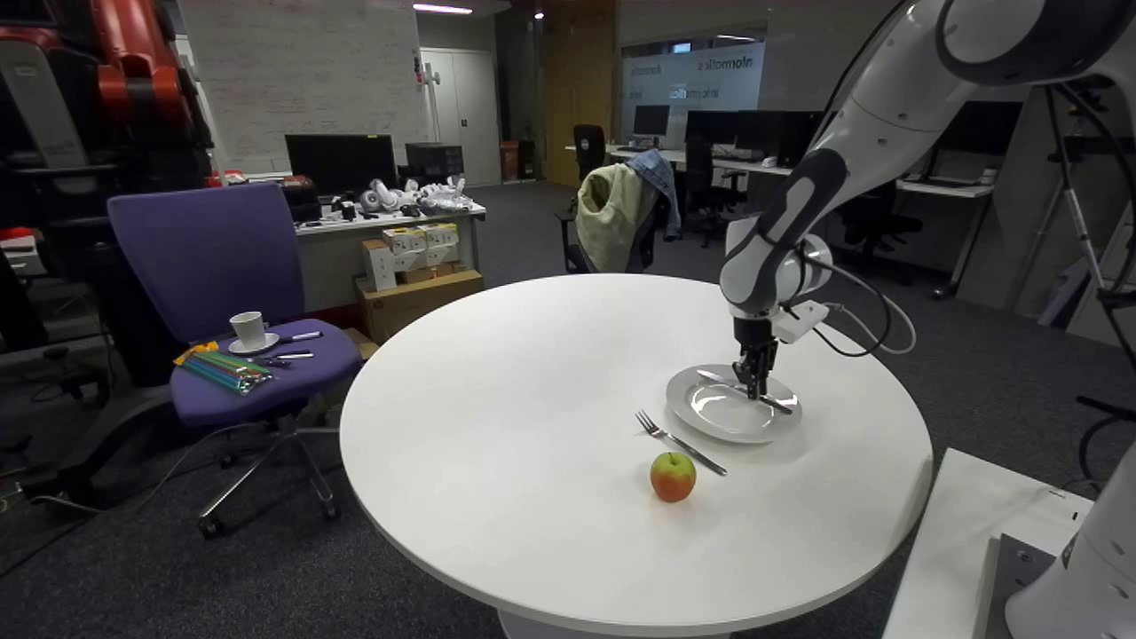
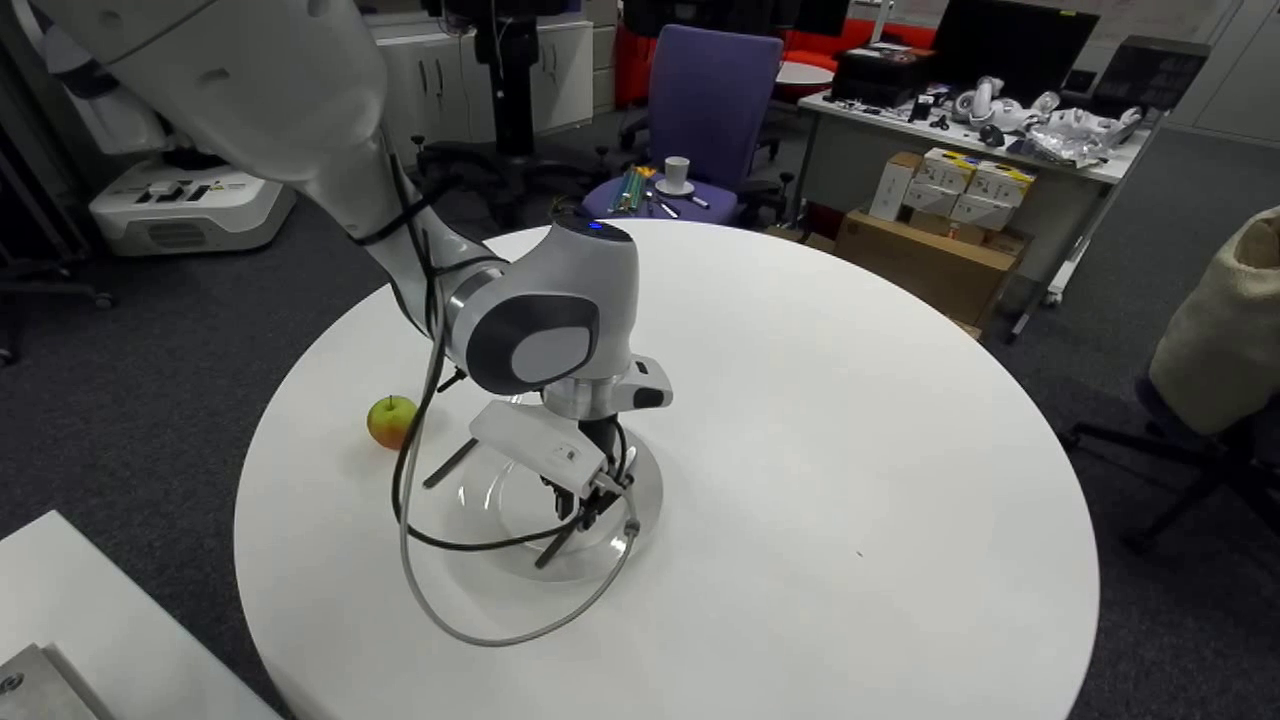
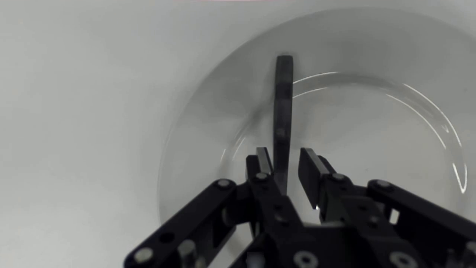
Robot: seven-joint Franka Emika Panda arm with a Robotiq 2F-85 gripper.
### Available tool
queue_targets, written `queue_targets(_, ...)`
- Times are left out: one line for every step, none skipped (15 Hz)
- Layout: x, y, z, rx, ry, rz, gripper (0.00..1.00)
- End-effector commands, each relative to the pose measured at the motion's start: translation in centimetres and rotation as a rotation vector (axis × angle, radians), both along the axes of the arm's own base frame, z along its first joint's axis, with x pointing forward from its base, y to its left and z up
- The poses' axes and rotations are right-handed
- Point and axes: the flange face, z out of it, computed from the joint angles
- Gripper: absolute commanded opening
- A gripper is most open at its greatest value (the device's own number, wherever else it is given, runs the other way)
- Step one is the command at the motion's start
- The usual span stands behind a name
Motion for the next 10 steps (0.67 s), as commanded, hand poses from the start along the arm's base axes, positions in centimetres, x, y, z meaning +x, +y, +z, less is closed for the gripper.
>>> queue_targets(-0.52,-0.31,0.05,0.027,-0.033,0.008,0.30)
queue_targets(-0.56,-0.34,-0.04,0.030,-0.032,0.007,0.30)
queue_targets(-0.61,-0.35,-0.17,0.032,-0.031,0.005,0.30)
queue_targets(-0.64,-0.33,-0.30,0.033,-0.030,0.003,0.30)
queue_targets(-0.68,-0.33,-0.45,0.034,-0.028,0.001,0.29)
queue_targets(-0.72,-0.33,-0.57,0.035,-0.027,0.000,0.28)
queue_targets(-0.76,-0.34,-0.69,0.035,-0.026,0.001,0.16)
queue_targets(-0.79,-0.35,-0.73,0.035,-0.025,0.000,0.06)
queue_targets(-0.79,-0.37,-0.74,0.035,-0.025,0.000,0.04)
queue_targets(-0.79,-0.39,-0.72,0.035,-0.026,-0.001,0.00)
